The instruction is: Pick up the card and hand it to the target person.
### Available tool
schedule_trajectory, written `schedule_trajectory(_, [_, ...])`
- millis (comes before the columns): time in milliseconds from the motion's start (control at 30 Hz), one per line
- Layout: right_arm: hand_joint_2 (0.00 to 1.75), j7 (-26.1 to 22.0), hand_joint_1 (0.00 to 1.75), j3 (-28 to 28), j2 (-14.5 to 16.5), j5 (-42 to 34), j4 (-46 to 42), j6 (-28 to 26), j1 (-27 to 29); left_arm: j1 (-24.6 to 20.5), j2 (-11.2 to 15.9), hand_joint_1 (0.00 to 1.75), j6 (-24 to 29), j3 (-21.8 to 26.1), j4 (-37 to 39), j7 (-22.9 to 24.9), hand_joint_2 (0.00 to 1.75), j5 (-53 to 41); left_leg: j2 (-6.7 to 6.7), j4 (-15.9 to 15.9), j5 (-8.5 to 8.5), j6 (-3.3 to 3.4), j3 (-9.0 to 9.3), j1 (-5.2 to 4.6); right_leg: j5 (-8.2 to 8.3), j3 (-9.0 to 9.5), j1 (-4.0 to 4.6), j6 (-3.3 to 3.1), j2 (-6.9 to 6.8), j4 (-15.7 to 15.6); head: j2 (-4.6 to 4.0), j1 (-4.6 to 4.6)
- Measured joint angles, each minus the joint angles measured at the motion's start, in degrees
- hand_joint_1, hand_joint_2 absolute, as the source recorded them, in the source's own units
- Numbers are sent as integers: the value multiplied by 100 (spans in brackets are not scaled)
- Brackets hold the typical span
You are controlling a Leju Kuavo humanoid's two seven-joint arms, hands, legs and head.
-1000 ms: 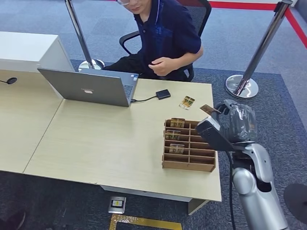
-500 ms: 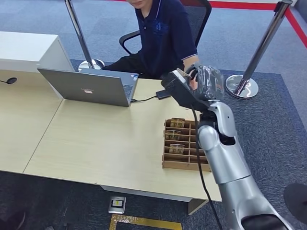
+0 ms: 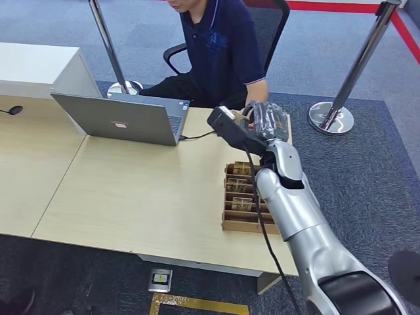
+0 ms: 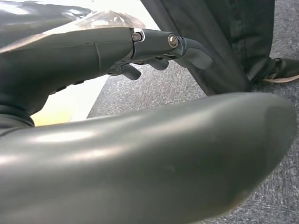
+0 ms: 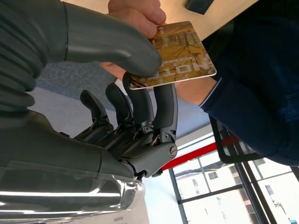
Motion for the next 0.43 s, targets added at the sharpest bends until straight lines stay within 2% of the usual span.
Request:
schedule_trajectory(67, [175,-4,94,-1,0,15,78,-4,-7,0,0,0,2,0,0,-1,0,-7,0,0,0,0,0,0,0,0,0,0,0,0,0,0])
schedule_trajectory(133, [175,-20,30,1,3,26,140,-4,-16,0,0,0,7,0,0,-4,0,-4,0,0,0,0,0,0,0,0,0,0,0,0,0,0])
schedule_trajectory(200, [175,-54,0,1,7,35,190,-8,-23,0,0,0,15,0,0,-6,0,9,0,0,0,0,0,0,0,0,0,0,0,1,0,0])
schedule_trajectory(300, [175,-114,0,-1,16,42,248,-53,-25,0,0,0,24,0,1,-7,0,25,0,0,1,0,0,0,0,0,0,0,0,1,0,0])
schedule_trajectory(433, [0,-185,0,-1,28,45,281,-184,-23,0,0,0,28,0,4,-5,0,34,0,0,1,0,0,0,1,0,0,0,0,1,0,0])
